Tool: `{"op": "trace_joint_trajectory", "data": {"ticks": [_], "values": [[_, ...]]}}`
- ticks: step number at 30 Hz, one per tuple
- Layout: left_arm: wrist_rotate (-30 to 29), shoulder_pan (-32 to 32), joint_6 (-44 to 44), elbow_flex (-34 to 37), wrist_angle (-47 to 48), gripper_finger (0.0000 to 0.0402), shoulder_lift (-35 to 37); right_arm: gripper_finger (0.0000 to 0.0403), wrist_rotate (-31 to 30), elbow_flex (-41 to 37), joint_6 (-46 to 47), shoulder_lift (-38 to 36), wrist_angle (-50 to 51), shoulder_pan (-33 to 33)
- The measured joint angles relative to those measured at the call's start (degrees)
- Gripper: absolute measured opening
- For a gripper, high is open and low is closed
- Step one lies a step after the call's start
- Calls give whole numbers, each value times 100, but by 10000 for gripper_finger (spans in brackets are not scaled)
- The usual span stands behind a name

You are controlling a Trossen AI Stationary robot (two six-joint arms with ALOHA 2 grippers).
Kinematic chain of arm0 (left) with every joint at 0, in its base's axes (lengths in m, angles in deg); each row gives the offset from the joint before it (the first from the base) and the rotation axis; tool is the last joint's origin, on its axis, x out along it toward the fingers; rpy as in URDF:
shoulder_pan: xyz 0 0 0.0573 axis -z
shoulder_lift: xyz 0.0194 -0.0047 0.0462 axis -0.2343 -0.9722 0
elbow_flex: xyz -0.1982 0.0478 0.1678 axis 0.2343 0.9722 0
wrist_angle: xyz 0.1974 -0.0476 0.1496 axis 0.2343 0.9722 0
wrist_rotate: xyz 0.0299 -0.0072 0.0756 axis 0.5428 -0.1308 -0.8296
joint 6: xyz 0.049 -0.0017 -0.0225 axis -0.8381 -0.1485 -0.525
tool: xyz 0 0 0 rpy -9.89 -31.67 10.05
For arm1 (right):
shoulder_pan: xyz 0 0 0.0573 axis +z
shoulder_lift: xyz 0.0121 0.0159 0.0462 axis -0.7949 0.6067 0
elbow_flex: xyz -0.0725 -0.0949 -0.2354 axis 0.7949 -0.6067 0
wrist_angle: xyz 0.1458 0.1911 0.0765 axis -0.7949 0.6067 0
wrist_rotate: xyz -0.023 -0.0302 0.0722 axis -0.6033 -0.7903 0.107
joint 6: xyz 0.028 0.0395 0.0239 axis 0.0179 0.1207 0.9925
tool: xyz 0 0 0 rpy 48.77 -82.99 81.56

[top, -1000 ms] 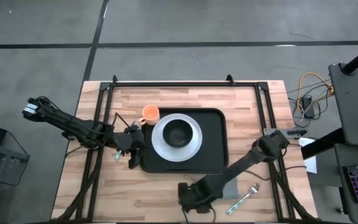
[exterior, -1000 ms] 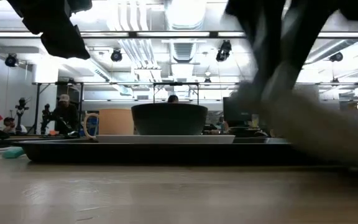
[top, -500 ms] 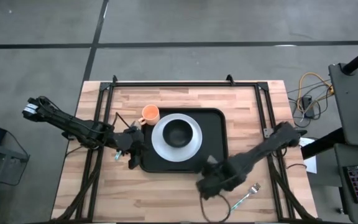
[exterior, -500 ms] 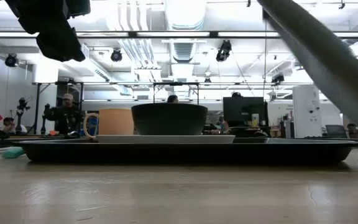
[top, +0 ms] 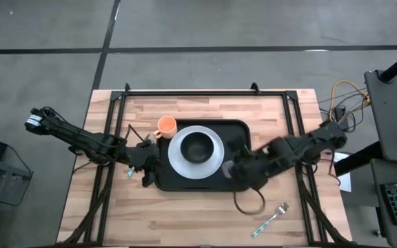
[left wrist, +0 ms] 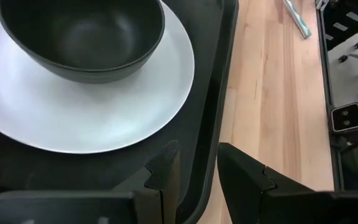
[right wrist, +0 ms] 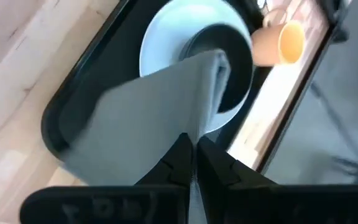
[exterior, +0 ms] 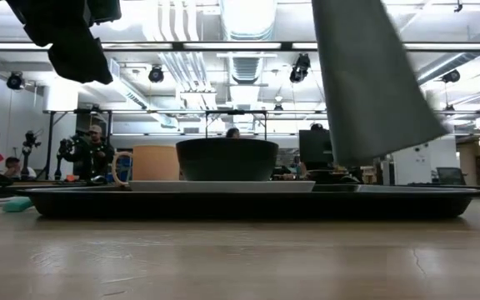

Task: Set up tray
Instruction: Put the grey napkin on the black serving tray to the right of the white plate

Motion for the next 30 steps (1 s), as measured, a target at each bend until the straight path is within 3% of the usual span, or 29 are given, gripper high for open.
{"op": "trace_joint_trajectory", "data": {"ticks": [8,14,21,26,30], "values": [[67,0,-54,0,442,89,0,8,915,-832,271,45,-59,-815],[152,-1,-61,1,920,89,0,8,1421,-1032,649,-363,-68,-1298],[151,-2,-218,59,982,89,-28,8,1629,-809,1274,-699,-296,-1103],[149,-4,-219,52,989,89,-28,8,2196,-882,1662,-581,-319,-927],[151,-4,-219,50,993,89,-26,8,2250,-936,1862,-540,-331,-812]]}}
